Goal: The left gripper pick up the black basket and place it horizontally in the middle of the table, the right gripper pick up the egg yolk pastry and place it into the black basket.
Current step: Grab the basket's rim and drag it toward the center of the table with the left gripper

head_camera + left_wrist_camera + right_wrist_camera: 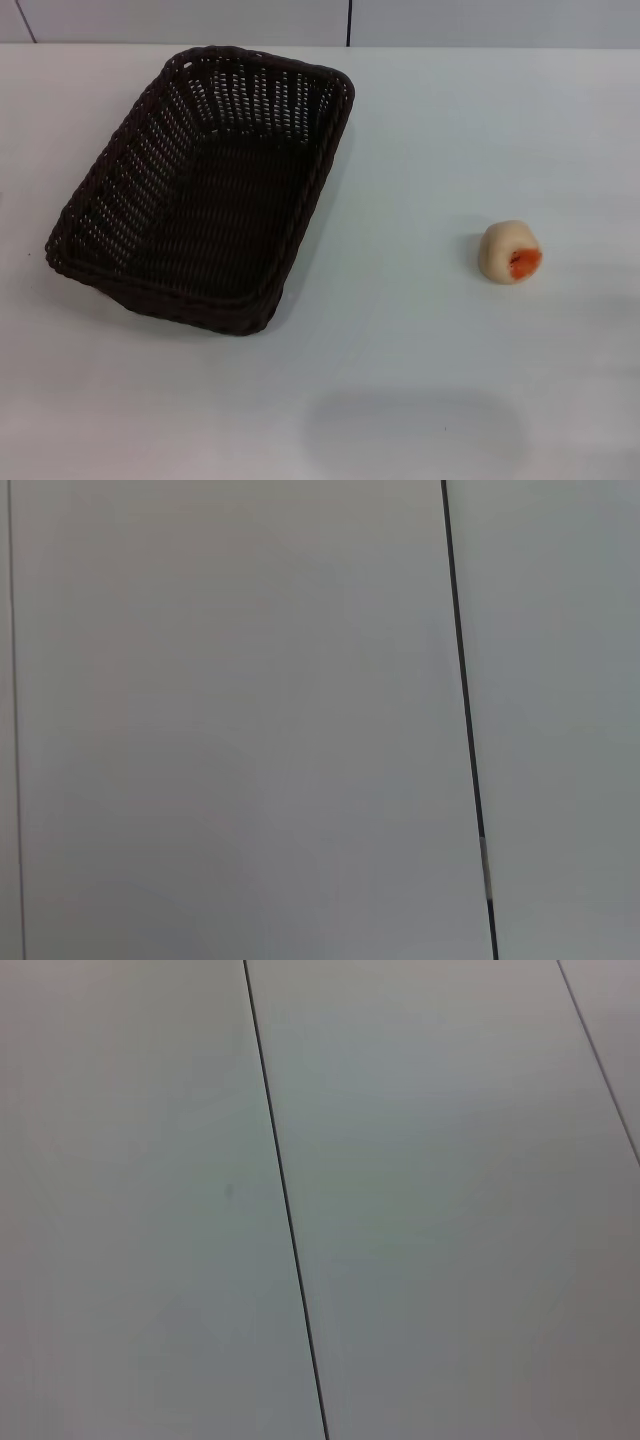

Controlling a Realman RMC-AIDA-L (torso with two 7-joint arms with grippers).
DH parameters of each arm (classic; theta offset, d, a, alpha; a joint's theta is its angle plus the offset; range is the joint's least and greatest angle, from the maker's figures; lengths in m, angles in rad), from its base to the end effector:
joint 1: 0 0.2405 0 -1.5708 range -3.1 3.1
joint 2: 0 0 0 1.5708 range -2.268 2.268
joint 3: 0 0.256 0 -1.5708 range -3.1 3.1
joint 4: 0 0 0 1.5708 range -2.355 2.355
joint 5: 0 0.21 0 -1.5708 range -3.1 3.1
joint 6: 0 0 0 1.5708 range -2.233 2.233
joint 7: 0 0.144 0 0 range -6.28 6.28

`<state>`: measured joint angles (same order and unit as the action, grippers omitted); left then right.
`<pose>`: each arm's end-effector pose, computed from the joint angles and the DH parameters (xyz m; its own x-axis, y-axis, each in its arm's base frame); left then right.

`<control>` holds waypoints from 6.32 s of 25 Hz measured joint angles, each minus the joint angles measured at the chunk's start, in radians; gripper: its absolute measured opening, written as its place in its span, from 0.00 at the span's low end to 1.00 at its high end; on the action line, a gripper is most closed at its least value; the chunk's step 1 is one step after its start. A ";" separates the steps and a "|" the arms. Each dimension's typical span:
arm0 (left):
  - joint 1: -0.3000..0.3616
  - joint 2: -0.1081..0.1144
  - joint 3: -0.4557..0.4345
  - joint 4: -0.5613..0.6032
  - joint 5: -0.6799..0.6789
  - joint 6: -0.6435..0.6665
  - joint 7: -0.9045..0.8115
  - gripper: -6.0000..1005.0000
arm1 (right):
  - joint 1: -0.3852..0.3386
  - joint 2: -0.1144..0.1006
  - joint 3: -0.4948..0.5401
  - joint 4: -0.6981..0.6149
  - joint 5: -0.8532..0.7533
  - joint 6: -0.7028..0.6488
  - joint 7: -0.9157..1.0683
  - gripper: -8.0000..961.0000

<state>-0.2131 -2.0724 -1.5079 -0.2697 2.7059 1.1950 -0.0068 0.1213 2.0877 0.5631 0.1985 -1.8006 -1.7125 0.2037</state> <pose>-0.3895 0.2790 0.0503 0.7871 -0.0884 0.6104 0.6128 0.2250 -0.7575 0.3648 0.1999 0.0388 0.5964 0.3714 -0.7115 -0.7968 0.1672 -0.5806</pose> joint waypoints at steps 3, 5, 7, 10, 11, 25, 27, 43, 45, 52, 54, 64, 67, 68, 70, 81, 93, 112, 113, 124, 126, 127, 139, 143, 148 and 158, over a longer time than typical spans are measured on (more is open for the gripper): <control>0.000 0.000 0.000 0.000 0.000 0.000 -0.001 0.80 | -0.004 0.000 0.000 0.000 0.000 0.000 0.000 0.88; 0.000 0.000 0.000 0.000 0.001 0.000 -0.002 0.80 | -0.004 0.000 0.000 0.000 0.000 -0.001 0.000 0.88; 0.000 0.000 0.000 -0.002 0.002 0.000 -0.002 0.80 | -0.005 0.000 0.000 0.000 0.000 -0.001 0.000 0.88; -0.001 0.001 0.017 -0.013 0.003 -0.002 0.000 0.80 | -0.005 0.000 0.000 0.000 0.001 0.001 0.000 0.88; -0.001 0.005 0.038 -0.027 0.004 -0.011 0.004 0.80 | -0.005 0.000 -0.001 -0.001 0.001 0.002 0.000 0.88; 0.043 0.164 0.076 -0.759 0.183 -0.877 -0.012 0.79 | -0.010 -0.003 -0.034 -0.001 0.000 0.001 0.009 0.88; 0.036 0.183 0.073 -0.870 0.182 -1.060 -0.008 0.79 | -0.012 -0.002 -0.036 -0.001 0.000 0.002 0.009 0.88; -0.158 0.011 -0.226 -1.371 0.150 -2.248 0.462 0.79 | 0.006 -0.002 -0.063 -0.005 0.000 0.045 0.009 0.88; -0.170 0.011 -0.230 -1.384 0.149 -2.286 0.443 0.79 | 0.006 -0.001 -0.064 -0.005 0.000 0.050 0.009 0.88; -0.255 0.012 -0.248 -1.329 0.150 -2.462 0.401 0.79 | 0.003 -0.002 -0.074 -0.004 0.001 0.051 0.009 0.88; -0.264 0.012 -0.247 -1.314 0.151 -2.472 0.401 0.79 | 0.003 -0.002 -0.075 -0.002 0.001 0.052 0.009 0.88; -0.333 0.009 -0.244 -1.156 0.152 -2.475 0.396 0.79 | 0.000 -0.003 -0.077 -0.004 0.001 0.053 0.006 0.88; -0.344 0.009 -0.246 -1.125 0.156 -2.468 0.396 0.78 | 0.000 -0.003 -0.077 -0.004 0.000 0.053 0.006 0.88; -0.349 0.010 -0.246 -1.115 0.158 -2.464 0.396 0.78 | 0.000 -0.003 -0.077 -0.005 0.000 0.053 0.006 0.88; -0.353 0.010 -0.243 -1.095 0.160 -2.454 0.396 0.78 | -0.001 -0.003 -0.077 -0.006 0.000 0.053 0.006 0.88; -0.366 0.011 -0.250 -1.022 0.180 -2.408 0.385 0.78 | -0.002 -0.003 -0.082 -0.007 0.000 0.053 0.007 0.88; -0.364 0.014 -0.250 -1.026 0.181 -2.428 0.419 0.62 | -0.002 -0.005 -0.088 -0.005 0.000 0.043 0.008 0.88; -0.379 0.013 -0.365 -1.234 -0.031 -2.527 0.745 0.38 | -0.005 -0.004 -0.088 -0.002 0.000 0.017 0.010 0.88; -0.379 0.013 -0.365 -1.234 -0.031 -2.527 0.745 0.35 | -0.005 -0.004 -0.088 -0.002 0.000 0.017 0.010 0.88; -0.485 0.014 -0.456 -1.198 -0.185 -2.650 0.952 0.21 | -0.014 -0.002 -0.088 0.002 0.000 -0.008 0.010 0.88; -0.489 0.014 -0.469 -1.197 -0.205 -2.663 0.970 0.21 | -0.014 -0.002 -0.088 0.002 0.000 -0.010 0.010 0.88; -0.494 0.014 -0.486 -1.196 -0.228 -2.678 0.990 0.21 | -0.014 -0.002 -0.088 0.003 0.000 -0.012 0.010 0.88; -0.565 0.029 -0.614 -1.148 -0.317 -2.848 1.129 0.22 | -0.016 -0.001 -0.091 0.023 0.000 -0.023 0.009 0.88; -0.580 0.036 -0.619 -1.109 -0.335 -2.882 1.160 0.23 | -0.017 -0.001 -0.100 0.024 0.000 -0.025 0.009 0.88; -0.602 0.043 -0.619 -1.043 -0.370 -2.922 1.199 0.23 | -0.017 -0.001 -0.107 0.027 0.000 -0.026 0.009 0.88; -0.687 0.021 -0.585 -0.802 -0.269 -2.814 1.263 0.24 | -0.016 -0.001 -0.123 0.029 0.000 -0.033 0.009 0.88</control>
<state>-0.9002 -2.0516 -2.0929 -1.0716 2.4365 -1.6187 1.2566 0.1058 2.0862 0.4398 0.2271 -1.8009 -1.7454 0.2131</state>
